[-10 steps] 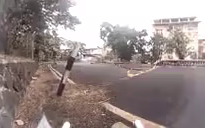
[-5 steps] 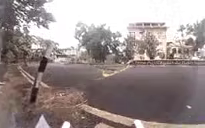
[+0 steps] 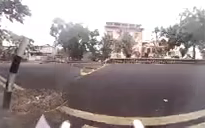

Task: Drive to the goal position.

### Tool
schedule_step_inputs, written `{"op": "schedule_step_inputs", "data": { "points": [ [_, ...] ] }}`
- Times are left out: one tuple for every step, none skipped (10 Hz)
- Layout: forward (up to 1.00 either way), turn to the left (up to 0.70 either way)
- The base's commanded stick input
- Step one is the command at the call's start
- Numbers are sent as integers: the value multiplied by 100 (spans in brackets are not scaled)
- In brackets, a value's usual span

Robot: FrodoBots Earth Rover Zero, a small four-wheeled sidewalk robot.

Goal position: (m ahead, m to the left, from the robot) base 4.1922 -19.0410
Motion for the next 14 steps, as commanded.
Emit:
{"op": "schedule_step_inputs", "data": {
  "points": [
    [0,-50],
    [0,-50],
    [0,-50],
    [0,-50],
    [0,-50],
    [0,-50],
    [0,-50],
    [0,-50],
    [0,-50],
    [0,-50],
    [0,-50],
    [0,-50],
    [0,-50],
    [0,-50]
  ]
}}
